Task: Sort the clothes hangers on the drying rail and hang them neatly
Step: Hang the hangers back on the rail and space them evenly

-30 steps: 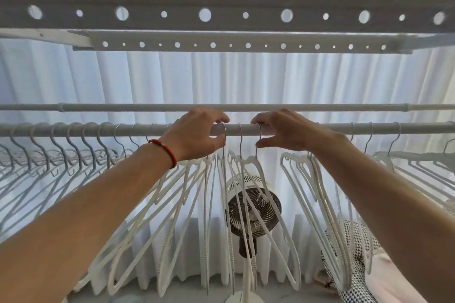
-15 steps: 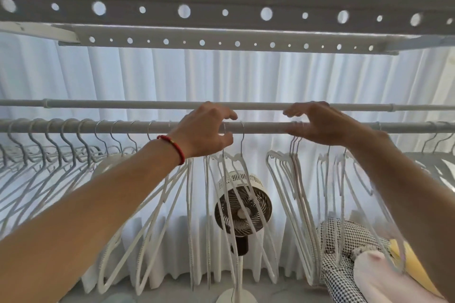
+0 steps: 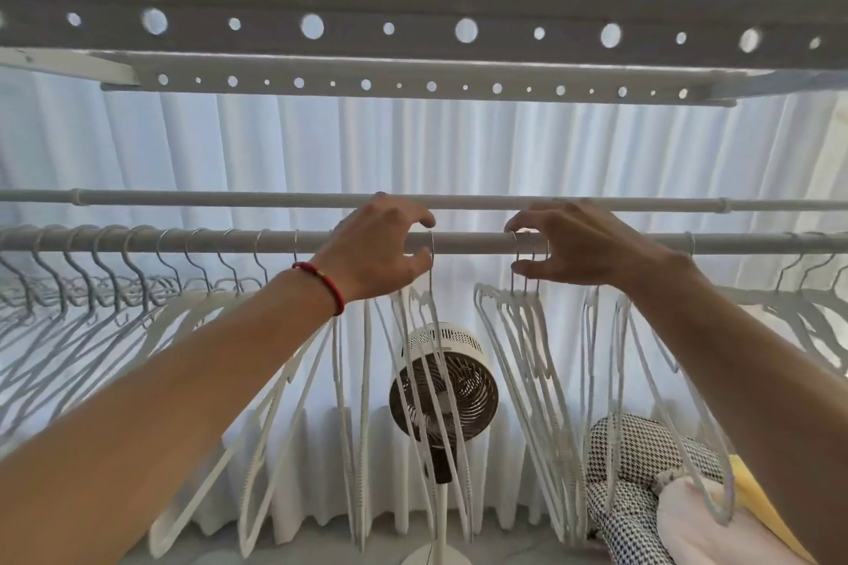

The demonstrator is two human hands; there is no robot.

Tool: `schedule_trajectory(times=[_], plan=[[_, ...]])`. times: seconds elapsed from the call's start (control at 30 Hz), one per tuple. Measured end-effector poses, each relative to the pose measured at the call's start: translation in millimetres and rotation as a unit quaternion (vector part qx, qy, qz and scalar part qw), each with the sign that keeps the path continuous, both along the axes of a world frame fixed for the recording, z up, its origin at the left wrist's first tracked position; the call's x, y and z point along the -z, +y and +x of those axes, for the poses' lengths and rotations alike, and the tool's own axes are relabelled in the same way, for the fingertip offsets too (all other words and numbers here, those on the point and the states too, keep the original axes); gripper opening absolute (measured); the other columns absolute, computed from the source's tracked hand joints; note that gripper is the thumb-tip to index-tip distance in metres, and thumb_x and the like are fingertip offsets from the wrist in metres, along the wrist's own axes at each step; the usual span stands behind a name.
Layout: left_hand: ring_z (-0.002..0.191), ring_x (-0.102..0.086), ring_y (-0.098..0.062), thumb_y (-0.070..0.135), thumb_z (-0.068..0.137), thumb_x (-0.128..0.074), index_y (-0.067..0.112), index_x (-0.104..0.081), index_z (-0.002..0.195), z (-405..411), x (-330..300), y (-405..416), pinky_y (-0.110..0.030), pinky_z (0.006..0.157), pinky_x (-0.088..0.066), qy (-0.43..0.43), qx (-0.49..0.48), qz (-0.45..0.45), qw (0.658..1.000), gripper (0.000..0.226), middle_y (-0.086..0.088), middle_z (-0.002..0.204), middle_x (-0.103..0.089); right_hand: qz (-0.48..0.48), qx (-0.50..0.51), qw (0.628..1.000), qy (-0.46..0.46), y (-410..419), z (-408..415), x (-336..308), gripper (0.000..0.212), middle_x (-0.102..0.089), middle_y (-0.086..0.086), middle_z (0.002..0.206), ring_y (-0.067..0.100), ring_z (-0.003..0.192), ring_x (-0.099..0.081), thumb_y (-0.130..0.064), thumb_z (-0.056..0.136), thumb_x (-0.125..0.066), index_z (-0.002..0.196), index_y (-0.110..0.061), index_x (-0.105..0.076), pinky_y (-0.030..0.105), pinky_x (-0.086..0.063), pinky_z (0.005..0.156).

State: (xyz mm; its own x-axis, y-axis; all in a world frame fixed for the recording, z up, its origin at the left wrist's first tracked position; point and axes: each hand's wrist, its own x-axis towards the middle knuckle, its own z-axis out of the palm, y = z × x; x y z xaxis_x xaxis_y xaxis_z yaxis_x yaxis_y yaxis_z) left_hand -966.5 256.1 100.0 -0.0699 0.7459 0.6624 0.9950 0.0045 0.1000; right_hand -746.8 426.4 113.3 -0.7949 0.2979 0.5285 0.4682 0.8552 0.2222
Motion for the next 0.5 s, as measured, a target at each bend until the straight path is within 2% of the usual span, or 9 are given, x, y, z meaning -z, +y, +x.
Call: schedule_trajectory(times=[0.13,0.3,0.5], plan=[[0.120,-0.054,-0.019,0.029,0.086,-0.067,0.021,-0.066,0.123,-4.0,1.4,-6.4,-0.037,0.096,-0.047,-0.002,-0.006,0.009,1.000,0.038,-0.001,0.121,-0.068,0.004,-0.015,1.000,-0.018,-12.5,-16.8,-5.0,0.049,-0.069,-0.007,0.120,0.022,0.098,-0.068,-0.055,0.084,-0.072,0.126,-0.030,-0.066,0.043,-0.055,0.086],[0.120,-0.054,-0.021,0.027,0.086,-0.066,0.021,-0.066,0.123,-9.3,-0.5,-16.8,-0.042,0.100,-0.047,-0.016,-0.006,0.001,1.000,0.037,-0.001,0.119,-0.068,0.001,-0.033,0.999,-0.018,-23.7,-41.2,-4.8,0.045,-0.072,-0.007,0.109,0.021,0.090,-0.067,-0.053,0.085,-0.072,0.123,-0.030,-0.067,0.038,-0.055,0.080],[0.118,-0.054,-0.019,0.028,0.086,-0.066,0.022,-0.067,0.122,-17.1,-0.4,-26.9,-0.040,0.097,-0.048,-0.021,-0.007,0.009,1.000,0.037,0.000,0.121,-0.066,-0.008,-0.027,0.999,-0.019,-28.0,-55.1,-6.4,0.045,-0.074,-0.006,0.104,0.023,0.086,-0.067,-0.052,0.082,-0.072,0.122,-0.032,-0.066,0.037,-0.055,0.077]])
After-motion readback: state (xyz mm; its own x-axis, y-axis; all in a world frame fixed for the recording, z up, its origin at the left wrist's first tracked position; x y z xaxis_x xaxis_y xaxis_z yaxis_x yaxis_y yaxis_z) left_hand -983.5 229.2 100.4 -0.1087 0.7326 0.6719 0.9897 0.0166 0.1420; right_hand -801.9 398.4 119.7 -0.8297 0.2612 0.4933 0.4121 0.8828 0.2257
